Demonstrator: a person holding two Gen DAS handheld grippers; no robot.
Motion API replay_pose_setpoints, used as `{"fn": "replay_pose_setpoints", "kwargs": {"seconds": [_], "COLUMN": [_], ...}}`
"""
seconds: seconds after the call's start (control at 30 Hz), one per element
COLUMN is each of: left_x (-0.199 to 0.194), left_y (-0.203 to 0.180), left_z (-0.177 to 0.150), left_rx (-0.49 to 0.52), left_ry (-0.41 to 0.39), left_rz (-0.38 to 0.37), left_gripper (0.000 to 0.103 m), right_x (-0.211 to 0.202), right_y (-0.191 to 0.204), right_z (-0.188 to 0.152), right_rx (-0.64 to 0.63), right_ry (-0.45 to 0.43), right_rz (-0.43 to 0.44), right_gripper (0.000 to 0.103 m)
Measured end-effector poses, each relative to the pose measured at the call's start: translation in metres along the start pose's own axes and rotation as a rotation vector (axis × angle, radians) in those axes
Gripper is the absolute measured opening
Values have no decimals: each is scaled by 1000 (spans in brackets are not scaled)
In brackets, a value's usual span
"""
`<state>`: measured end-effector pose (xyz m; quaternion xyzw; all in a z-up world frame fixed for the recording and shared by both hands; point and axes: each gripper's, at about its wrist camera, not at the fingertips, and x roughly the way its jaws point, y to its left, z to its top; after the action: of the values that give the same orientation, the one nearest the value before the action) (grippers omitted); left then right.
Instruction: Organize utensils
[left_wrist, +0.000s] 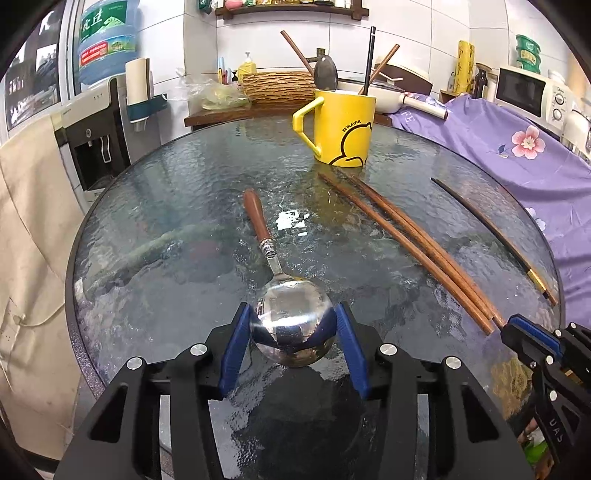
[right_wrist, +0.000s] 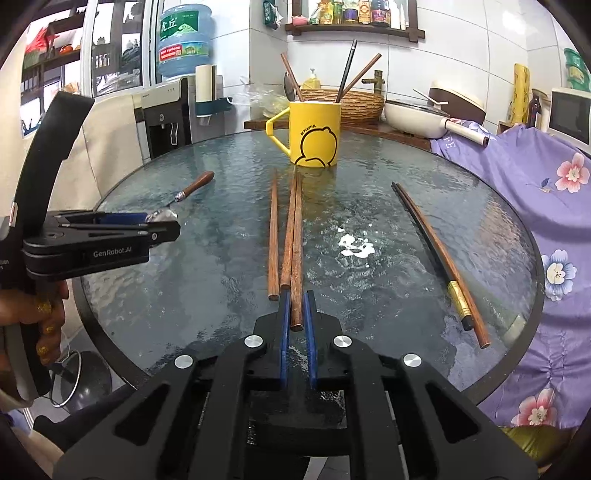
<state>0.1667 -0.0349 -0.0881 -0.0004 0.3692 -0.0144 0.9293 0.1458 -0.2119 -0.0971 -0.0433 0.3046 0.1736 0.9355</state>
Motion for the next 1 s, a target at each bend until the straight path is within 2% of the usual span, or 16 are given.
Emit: {"fn": "replay_pose_setpoints", "kwargs": {"seconds": [0.27, 1.0], "left_x": [-10, -58], "left_y": [4, 22], "left_z": [1, 38], "left_rx": [7, 21], "left_ry": [-22, -211], "left_rz": [-19, -27], "left_gripper": [46, 46], "right_x": [-12, -43], "right_y": [-2, -3], "right_z": [12, 60], "right_rx": [-4, -17], "right_ry": [-42, -180], "right_rz": [-11, -10], "right_gripper": [8, 8]}}
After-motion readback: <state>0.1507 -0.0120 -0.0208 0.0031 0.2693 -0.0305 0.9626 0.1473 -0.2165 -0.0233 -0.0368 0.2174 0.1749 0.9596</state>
